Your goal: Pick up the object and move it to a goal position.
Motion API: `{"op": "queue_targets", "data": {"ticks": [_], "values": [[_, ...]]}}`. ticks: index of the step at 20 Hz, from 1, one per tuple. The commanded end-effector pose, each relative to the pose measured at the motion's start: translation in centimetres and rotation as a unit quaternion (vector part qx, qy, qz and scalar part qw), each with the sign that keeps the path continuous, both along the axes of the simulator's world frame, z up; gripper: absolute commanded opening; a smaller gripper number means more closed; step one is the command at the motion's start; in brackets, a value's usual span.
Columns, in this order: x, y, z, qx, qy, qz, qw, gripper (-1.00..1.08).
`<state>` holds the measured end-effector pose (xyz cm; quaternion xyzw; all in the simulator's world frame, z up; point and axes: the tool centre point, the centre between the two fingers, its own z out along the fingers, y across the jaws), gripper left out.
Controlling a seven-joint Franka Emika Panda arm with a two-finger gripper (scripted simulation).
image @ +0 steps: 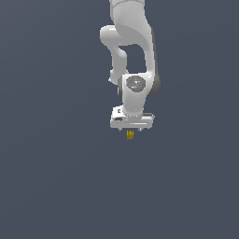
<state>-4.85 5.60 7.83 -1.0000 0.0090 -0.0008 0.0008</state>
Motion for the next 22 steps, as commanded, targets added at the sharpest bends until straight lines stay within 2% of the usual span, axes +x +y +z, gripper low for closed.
{"op": "queue_targets", "data": {"ticks": [1,8,17,22], "values": [[-0.4,0.2,-0.5,-0.001,0.0,-0.001,1.0,1.0],[-0.4,0.2,-1.0,-0.001,0.001,-0.001,1.0,1.0],[-0.6,0.2,-4.9,-0.001,0.001,-0.001,1.0,1.0],[-0.5,0.2,-5.6,-0.001,0.001,-0.001,1.0,1.0]]}}
